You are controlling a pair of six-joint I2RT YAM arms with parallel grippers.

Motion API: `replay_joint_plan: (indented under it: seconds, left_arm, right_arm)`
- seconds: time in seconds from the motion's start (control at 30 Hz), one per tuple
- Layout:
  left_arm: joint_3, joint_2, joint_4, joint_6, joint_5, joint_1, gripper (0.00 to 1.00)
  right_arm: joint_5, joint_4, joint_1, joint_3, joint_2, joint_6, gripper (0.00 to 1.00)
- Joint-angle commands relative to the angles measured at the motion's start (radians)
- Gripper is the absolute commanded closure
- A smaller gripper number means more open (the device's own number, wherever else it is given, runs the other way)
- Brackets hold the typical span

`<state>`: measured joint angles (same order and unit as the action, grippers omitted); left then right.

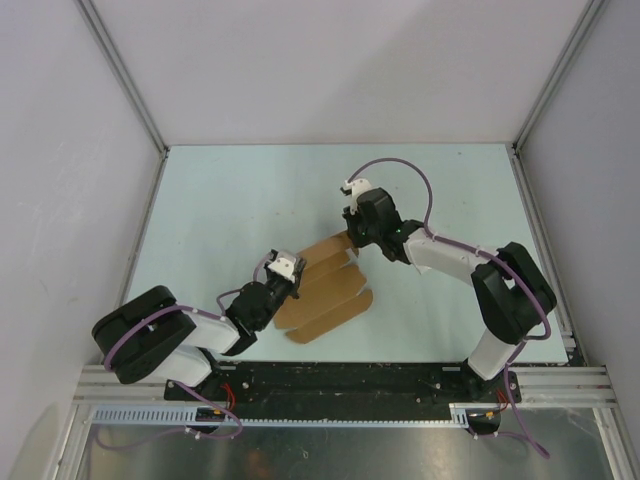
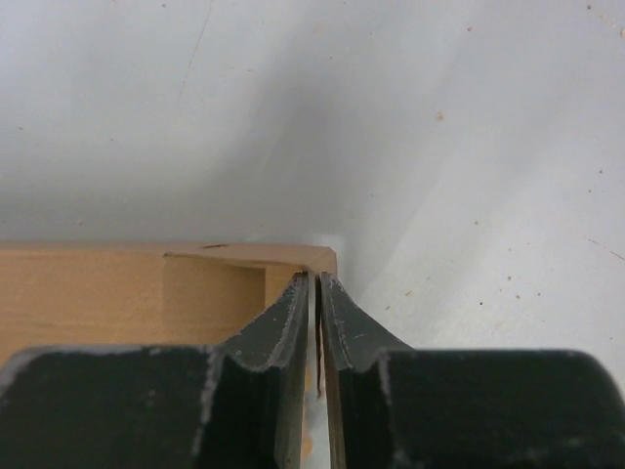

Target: Fold the paper box

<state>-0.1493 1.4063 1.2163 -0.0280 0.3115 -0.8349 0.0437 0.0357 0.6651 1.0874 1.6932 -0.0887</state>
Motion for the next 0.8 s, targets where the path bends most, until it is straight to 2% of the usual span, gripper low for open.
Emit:
replay_joint_plan:
  seconds: [0.0, 0.07, 0.17, 0.33, 0.7, 0.77]
  left_arm:
    - [0.004, 0.006, 0.011, -0.032, 0.009, -0.004, 0.85]
    - [0.004, 0.008, 0.011, -0.032, 0.011, -0.004, 0.85]
    - [0.002, 0.011, 0.011, -0.03, 0.011, -0.004, 0.85]
    - [0.002, 0.011, 0.011, -0.032, 0.012, -0.006, 0.85]
    - [0.004, 0.006, 0.011, -0.035, 0.015, -0.006, 0.85]
    - [0.004, 0.003, 0.011, -0.036, 0.015, -0.004, 0.85]
  right_arm:
    - [-0.03, -0.008, -0.002, 0.051, -0.01, -0.057, 0.83]
    - [-0.019, 0.012, -0.004, 0.051, -0.007, -0.056, 0.74]
    - [0.041, 0.049, -0.002, 0.051, 0.005, -0.057, 0.67]
    - [0.079, 0.082, 0.005, 0.051, 0.025, -0.054, 0.64]
    - [0.157, 0.138, 0.044, 0.051, 0.016, -0.06, 0.67]
    - [0.192, 0.151, 0.051, 0.051, 0.008, -0.071, 0.58]
